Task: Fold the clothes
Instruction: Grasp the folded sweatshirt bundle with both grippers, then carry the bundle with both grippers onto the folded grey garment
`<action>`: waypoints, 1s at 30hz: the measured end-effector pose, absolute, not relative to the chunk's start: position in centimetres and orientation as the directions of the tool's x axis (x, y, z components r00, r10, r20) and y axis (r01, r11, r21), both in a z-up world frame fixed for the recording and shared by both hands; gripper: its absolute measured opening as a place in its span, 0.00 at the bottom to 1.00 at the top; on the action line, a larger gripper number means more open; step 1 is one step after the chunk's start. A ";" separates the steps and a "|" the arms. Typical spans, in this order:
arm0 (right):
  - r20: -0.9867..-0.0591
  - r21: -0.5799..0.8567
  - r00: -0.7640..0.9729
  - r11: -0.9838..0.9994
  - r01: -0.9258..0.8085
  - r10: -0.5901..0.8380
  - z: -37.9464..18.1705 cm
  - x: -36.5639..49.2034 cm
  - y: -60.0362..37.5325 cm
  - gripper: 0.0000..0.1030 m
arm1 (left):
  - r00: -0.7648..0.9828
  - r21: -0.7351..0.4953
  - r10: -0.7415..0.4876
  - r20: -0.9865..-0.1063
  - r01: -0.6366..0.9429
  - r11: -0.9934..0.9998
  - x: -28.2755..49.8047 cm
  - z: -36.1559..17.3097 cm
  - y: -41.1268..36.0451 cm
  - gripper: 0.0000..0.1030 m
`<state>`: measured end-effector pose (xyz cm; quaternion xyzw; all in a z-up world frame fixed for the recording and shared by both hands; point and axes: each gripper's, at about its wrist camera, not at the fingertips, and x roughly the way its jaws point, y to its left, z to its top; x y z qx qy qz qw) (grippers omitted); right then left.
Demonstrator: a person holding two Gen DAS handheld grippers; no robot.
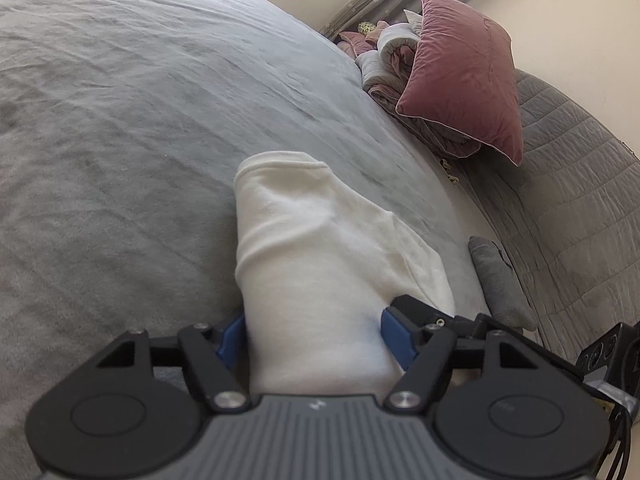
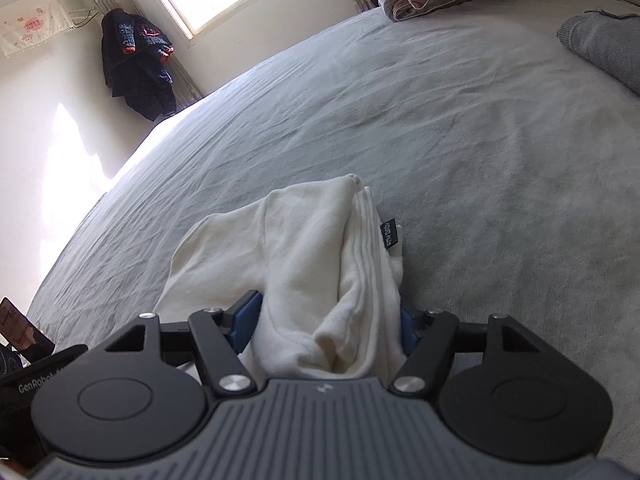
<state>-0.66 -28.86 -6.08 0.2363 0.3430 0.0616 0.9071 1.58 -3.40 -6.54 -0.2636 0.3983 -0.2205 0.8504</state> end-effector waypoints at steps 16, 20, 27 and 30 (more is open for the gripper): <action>-0.567 0.479 0.781 0.876 0.054 0.262 -6.1 -1.0 -28.1 0.57 | 0.602 -0.604 -0.562 -0.567 0.160 0.781 1.3 -6.3 -4.1 0.60; -0.562 0.468 0.786 0.882 0.046 0.257 -5.7 -1.0 -27.7 0.53 | 0.608 -0.608 -0.567 -0.556 0.167 0.776 1.3 -5.8 -3.8 0.48; -0.574 0.488 0.779 0.869 0.077 0.253 -4.3 -0.9 -27.8 0.49 | 0.606 -0.635 -0.592 -0.531 0.179 0.752 1.8 -3.8 -3.6 0.36; -0.571 0.496 0.786 0.862 0.102 0.235 -3.1 -0.9 -28.7 0.49 | 0.603 -0.652 -0.612 -0.512 0.191 0.734 2.3 -2.4 -4.2 0.34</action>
